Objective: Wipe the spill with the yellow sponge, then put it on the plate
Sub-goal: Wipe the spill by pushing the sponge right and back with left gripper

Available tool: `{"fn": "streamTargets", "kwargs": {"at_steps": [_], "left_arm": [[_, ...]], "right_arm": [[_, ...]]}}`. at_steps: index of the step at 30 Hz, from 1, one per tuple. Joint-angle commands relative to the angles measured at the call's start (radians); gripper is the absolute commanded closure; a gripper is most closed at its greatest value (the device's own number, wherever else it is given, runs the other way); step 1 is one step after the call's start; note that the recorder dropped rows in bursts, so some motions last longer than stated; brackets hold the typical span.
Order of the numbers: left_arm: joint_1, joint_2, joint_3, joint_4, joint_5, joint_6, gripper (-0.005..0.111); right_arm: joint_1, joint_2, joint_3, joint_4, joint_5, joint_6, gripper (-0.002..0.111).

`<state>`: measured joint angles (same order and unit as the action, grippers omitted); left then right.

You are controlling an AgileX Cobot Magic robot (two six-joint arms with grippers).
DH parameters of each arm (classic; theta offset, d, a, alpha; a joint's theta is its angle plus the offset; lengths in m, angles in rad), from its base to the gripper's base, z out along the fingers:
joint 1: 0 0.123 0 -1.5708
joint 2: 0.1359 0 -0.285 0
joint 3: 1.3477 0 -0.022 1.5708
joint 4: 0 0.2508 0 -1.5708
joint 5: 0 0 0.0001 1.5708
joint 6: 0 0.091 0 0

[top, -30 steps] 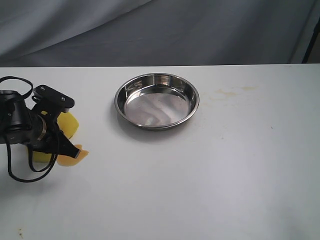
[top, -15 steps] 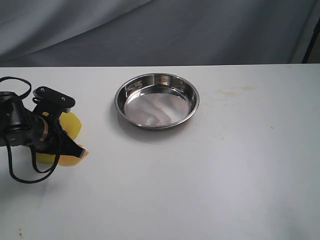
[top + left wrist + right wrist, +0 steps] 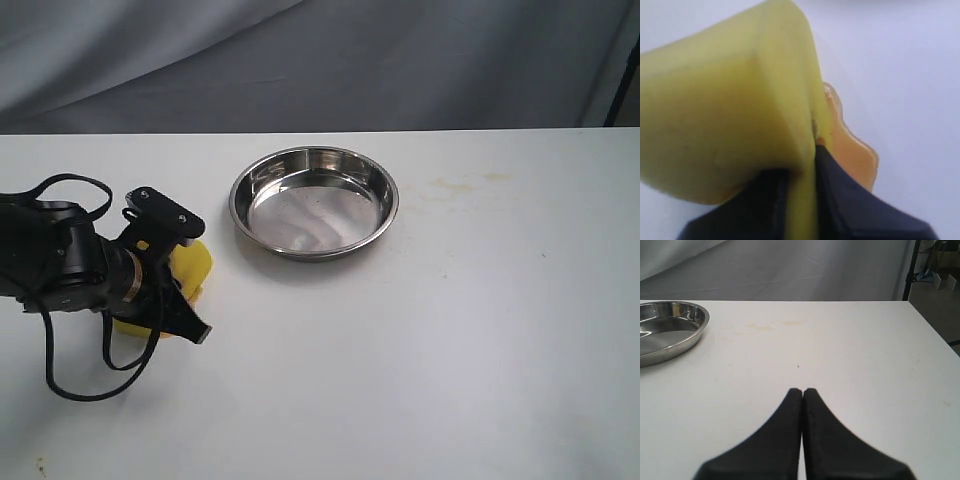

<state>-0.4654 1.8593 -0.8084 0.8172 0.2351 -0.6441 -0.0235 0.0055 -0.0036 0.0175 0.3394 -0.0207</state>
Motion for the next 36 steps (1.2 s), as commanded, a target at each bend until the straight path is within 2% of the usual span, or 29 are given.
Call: {"fn": "streamTargets", "kwargs": {"at_steps": [1, 5, 16, 21, 30, 36], "left_arm": [[-0.016, 0.014, 0.018, -0.050, 0.002, -0.004, 0.107], [-0.016, 0.006, 0.012, -0.025, 0.042, -0.010, 0.107], [-0.011, -0.205, 0.012, -0.022, 0.131, -0.028, 0.107], [-0.025, -0.193, 0.014, -0.080, 0.119, -0.015, 0.107], [-0.115, -0.149, 0.014, -0.090, 0.101, -0.001, 0.107], [-0.122, -0.080, 0.014, -0.090, 0.083, -0.001, 0.107]], "right_arm": [[0.002, -0.006, 0.004, 0.000, -0.003, -0.001, 0.108], [0.002, -0.006, 0.004, 0.000, -0.003, -0.001, 0.108], [0.002, -0.006, 0.004, 0.000, -0.003, -0.001, 0.108], [0.002, -0.006, 0.004, 0.000, -0.003, -0.001, 0.108], [0.002, -0.006, 0.004, 0.000, -0.003, -0.001, 0.108], [0.002, -0.006, 0.004, 0.000, -0.003, -0.001, 0.108]]}}
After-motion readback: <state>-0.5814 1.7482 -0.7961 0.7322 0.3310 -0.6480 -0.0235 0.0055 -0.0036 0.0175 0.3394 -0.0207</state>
